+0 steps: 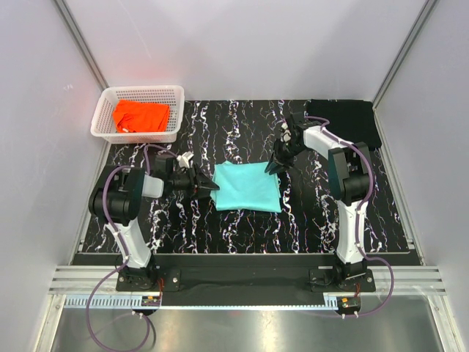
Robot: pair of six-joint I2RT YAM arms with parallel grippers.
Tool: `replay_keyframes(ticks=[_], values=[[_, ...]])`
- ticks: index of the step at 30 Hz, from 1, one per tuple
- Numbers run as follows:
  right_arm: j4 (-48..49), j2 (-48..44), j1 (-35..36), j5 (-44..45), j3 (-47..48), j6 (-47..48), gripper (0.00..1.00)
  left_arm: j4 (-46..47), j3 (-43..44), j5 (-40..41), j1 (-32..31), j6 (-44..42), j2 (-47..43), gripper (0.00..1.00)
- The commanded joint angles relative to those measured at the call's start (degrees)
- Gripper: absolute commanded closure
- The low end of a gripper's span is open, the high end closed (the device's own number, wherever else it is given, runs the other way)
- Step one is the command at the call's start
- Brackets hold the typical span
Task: Fold and stack the t-shirts
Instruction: Fold the tshirt
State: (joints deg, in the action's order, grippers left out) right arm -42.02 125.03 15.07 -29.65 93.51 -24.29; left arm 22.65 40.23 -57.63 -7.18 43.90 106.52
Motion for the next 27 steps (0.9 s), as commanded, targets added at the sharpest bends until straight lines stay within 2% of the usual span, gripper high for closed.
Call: replay_keyframes(ticks=[1,8,11,17,20,21,24,25,27], values=[[1.5,0.0,0.4,-0.8,-0.1,-0.8,0.70,4.3,-0.5,-5.0,-0.3,2.2,-3.3,0.44],[2.0,0.2,0.4,-1.0,-0.4,-1.2,0.72,6.9,-1.0,-7.8,-0.8,6.3,-5.2,0.36],[2.4,0.3,0.4,-1.1,-0.7,-1.7,0.72,-1.3,0.1,-6.8,-1.5,3.5,-5.4,0.40],[2.7,0.6,0.4,-1.3,-0.8,-2.1,0.72,-8.6,-1.0,-4.3,-3.5,1.0,-4.9,0.47],[3.1,0.7,0.4,-1.4,-1.1,-2.6,0.73,-9.0,-1.5,-2.4,-3.8,0.8,-4.7,0.55],[3.3,0.7,0.5,-1.4,-1.1,-2.7,0.73,-9.4,-1.4,-1.8,-3.9,0.9,-4.3,0.63],[3.2,0.1,0.5,-0.9,-1.4,-3.0,0.73,-10.3,-0.7,1.5,-3.9,1.4,-3.7,0.74],[3.2,-0.2,0.5,-0.2,-1.6,-2.9,0.73,-10.9,-0.2,2.4,-3.9,0.9,-3.7,0.86],[3.3,-1.2,0.5,0.8,-1.8,-2.7,0.73,-16.0,1.7,6.4,-3.9,-0.3,-3.3,1.00]])
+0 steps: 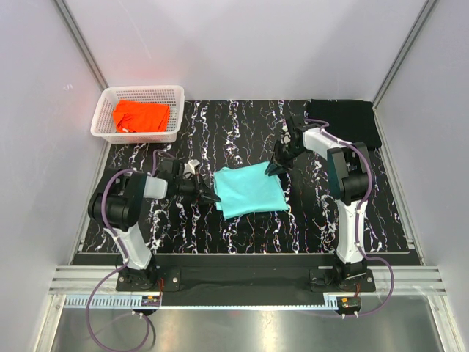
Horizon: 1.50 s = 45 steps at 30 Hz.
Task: Fold and stack the t-shirts
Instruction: Fold the tshirt
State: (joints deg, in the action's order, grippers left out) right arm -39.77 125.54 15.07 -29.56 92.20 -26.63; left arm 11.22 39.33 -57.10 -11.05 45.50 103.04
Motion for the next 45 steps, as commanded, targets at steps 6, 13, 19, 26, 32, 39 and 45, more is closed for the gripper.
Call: replay_keyframes(ticks=[6,13,19,26,32,39,45], values=[[0.9,-2.7,0.2,3.2,-0.4,0.6,0.69,-22.0,9.6,14.7,0.1,-11.2,0.0,0.96],[-2.7,-6.6,0.2,6.0,3.1,3.5,0.62,-32.3,15.0,18.3,0.0,-18.3,-8.5,0.48],[-3.5,-8.6,0.1,2.6,5.8,3.3,0.58,-30.0,19.8,14.9,0.0,-15.9,-12.5,0.61],[6.4,-3.0,0.1,-10.0,4.5,-3.2,0.79,-6.9,21.3,8.7,-0.6,-4.5,-0.7,0.72],[13.4,1.0,-1.4,-12.5,1.8,-6.5,0.85,-1.2,23.9,10.5,-0.6,-5.1,9.5,0.72],[14.0,4.5,-6.2,-12.9,0.3,-4.6,0.81,-10.0,31.1,13.9,-0.6,-10.9,14.5,0.64],[10.2,2.8,-7.6,-11.1,2.5,-2.5,0.76,-17.1,33.0,14.9,-0.6,-12.7,6.6,0.47]])
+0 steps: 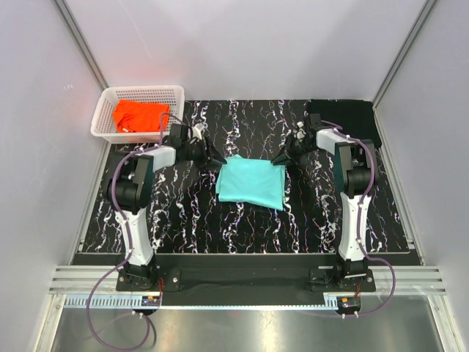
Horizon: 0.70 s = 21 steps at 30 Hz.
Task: Fold and stack the t-shirts
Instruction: Fold the tshirt
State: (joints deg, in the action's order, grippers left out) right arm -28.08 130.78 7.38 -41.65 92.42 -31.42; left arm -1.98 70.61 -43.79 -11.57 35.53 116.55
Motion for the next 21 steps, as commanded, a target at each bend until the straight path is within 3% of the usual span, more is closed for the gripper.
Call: replay_keyframes(ticks=[1,6,11,14,21], values=[[-3.4,-3.1,0.1,2.2,3.5,3.5,0.75,-4.3,1.1,1.7,-0.3,-2.7,-10.8,0.46],[-6.5,-7.1,1.1,3.2,6.1,4.3,0.68,-7.3,-2.4,0.3,-1.3,-1.8,-19.8,0.47],[-6.0,-7.9,5.4,1.1,9.3,2.0,0.65,-0.4,-9.8,-0.7,-4.1,0.9,-23.5,0.62],[-3.8,-4.5,9.7,-3.6,12.0,-1.4,0.71,4.8,-12.8,-1.0,-5.3,2.7,-23.7,0.63],[6.4,2.7,15.4,-9.4,12.9,-12.5,0.87,6.4,-13.2,-0.3,-5.7,2.5,-24.8,0.63]])
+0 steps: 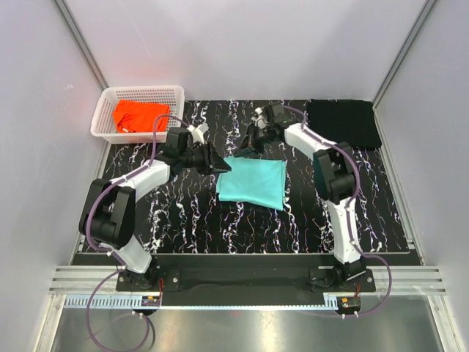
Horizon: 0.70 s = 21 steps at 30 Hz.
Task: Fold and stack the t-shirts
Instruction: Fold the tshirt
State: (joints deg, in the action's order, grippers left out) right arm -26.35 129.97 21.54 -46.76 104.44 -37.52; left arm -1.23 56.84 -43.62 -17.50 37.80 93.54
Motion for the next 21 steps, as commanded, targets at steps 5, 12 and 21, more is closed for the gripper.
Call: replay_keyframes(ticks=[5,12,21], values=[[13.1,8.1,1.9,-6.5,-1.2,-11.0,0.89,6.5,0.8,-1.6,-0.9,0.7,-0.3,0.60],[13.9,13.6,1.9,-7.3,0.1,-11.0,0.90,9.9,3.6,-4.4,-4.6,0.3,7.8,0.59],[14.2,14.3,1.7,-6.3,-1.5,-11.3,0.90,15.2,-2.1,-4.2,-7.2,1.5,14.9,0.66]])
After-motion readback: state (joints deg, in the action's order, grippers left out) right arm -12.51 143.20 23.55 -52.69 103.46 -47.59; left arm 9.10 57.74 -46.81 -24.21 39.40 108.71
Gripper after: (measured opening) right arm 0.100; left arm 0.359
